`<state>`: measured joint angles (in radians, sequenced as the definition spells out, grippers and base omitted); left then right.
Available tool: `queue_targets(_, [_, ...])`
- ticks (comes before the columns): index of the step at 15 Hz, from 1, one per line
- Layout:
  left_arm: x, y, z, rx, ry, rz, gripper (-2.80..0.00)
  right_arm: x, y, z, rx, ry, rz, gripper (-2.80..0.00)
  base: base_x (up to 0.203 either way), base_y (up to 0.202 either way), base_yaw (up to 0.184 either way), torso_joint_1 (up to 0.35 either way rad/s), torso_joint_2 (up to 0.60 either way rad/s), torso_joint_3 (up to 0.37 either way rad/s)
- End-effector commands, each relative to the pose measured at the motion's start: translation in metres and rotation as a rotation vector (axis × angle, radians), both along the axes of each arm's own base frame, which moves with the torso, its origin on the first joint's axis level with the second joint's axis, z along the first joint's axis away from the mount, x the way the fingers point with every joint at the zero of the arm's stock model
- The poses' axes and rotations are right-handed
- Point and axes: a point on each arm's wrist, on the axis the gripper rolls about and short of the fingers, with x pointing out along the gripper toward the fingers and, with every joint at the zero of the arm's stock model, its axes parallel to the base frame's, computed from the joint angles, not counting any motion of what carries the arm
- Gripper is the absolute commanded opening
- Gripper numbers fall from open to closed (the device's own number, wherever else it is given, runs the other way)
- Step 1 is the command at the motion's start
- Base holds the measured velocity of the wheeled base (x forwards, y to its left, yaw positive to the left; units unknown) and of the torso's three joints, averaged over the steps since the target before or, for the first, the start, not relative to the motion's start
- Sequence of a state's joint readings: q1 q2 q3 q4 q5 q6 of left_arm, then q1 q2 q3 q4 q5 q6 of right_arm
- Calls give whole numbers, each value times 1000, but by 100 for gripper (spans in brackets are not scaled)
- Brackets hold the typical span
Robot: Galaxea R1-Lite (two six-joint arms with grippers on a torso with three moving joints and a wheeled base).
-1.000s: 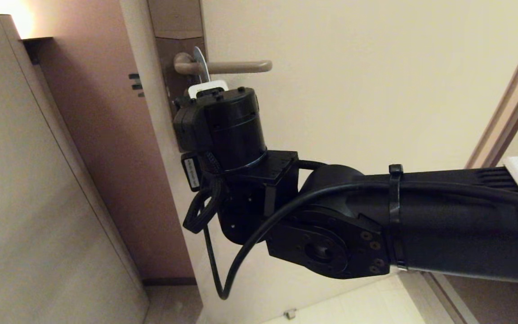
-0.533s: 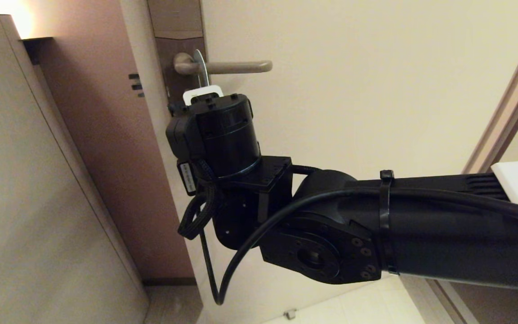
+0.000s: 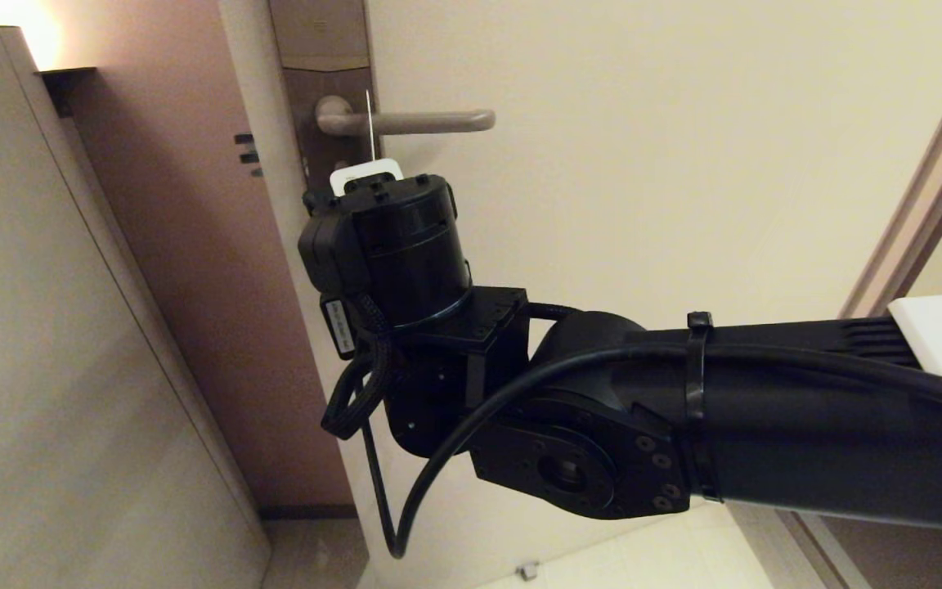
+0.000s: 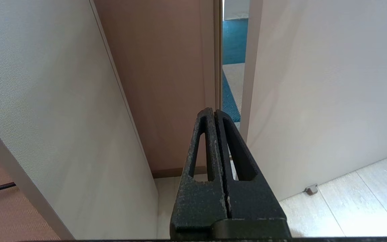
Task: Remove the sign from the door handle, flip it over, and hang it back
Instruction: Hang the sign back with the other side facing out
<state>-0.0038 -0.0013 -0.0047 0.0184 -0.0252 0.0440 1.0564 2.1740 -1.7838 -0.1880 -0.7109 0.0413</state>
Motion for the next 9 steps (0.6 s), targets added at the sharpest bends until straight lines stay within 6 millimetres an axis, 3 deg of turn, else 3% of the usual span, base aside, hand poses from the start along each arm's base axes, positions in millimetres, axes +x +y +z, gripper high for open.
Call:
queue_targets(1, [0,0,0,0,1,0,-280,-1,-1,3,7,-4,-5,0,0,0,0,0,0,0])
queue_targets(9, [0,0,0,0,2,0,-280,-12,-20,29,41,-26,-2,0,0,0,0,0,0,0])
